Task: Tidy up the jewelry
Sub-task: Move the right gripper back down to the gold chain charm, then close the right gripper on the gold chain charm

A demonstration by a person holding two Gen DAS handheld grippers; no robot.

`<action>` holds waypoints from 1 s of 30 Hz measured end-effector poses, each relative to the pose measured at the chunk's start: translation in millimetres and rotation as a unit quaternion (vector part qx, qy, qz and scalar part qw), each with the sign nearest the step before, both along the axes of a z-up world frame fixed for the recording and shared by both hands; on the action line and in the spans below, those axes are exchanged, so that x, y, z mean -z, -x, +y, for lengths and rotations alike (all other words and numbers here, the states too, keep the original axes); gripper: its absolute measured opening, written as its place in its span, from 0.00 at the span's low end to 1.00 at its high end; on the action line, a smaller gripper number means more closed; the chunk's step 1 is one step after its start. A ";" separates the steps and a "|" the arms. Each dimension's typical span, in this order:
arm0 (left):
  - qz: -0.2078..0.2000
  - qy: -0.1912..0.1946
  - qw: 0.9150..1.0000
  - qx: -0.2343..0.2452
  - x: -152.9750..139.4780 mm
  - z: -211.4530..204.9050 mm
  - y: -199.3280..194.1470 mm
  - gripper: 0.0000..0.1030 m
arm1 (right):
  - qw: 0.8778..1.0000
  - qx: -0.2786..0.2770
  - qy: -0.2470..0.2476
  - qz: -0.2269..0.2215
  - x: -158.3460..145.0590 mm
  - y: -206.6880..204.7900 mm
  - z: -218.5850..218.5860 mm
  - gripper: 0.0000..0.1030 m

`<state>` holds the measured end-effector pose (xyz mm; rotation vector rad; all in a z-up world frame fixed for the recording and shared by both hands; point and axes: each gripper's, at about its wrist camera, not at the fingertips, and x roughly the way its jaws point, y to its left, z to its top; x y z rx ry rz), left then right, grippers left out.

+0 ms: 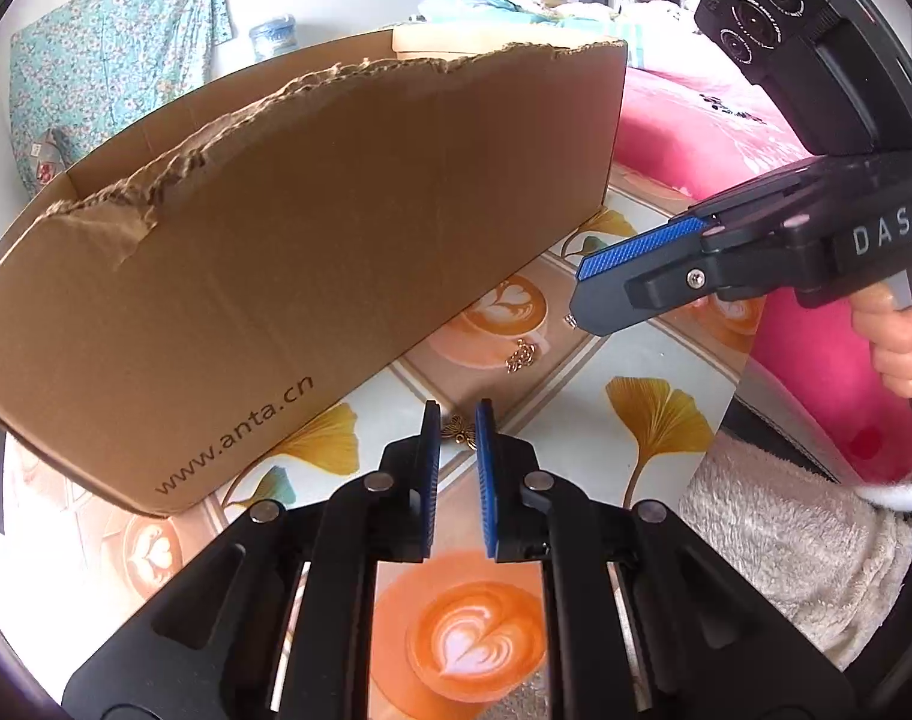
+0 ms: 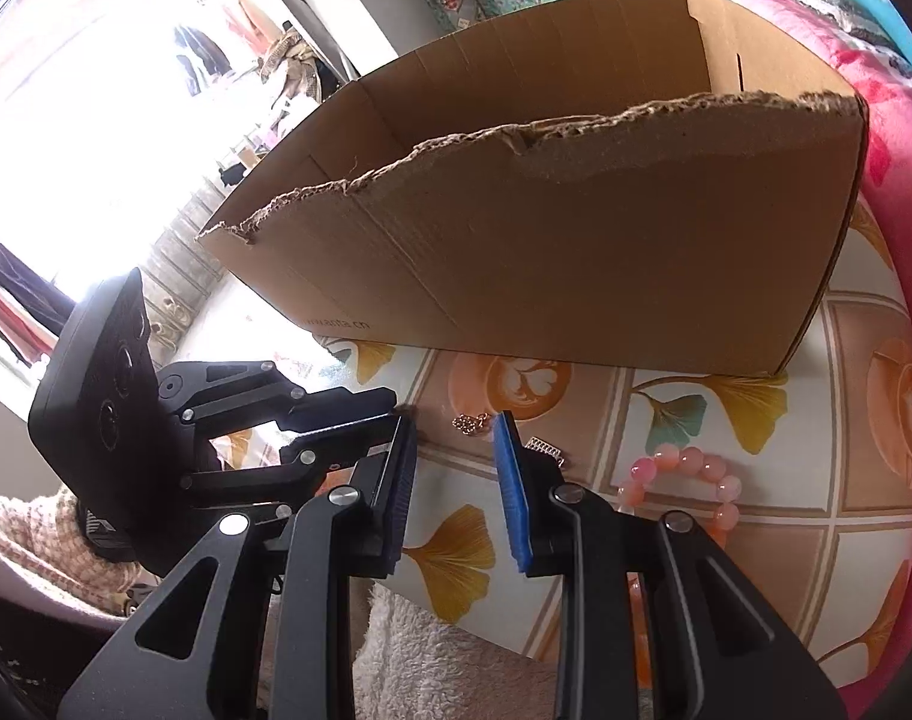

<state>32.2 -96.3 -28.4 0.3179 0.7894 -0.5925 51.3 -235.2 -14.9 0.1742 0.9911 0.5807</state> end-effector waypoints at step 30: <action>0.007 0.073 0.994 -0.081 -7.6 29.2 8.1 0.10 | 0.999 0.023 0.002 -0.040 -21.8 -1.3 10.4 0.03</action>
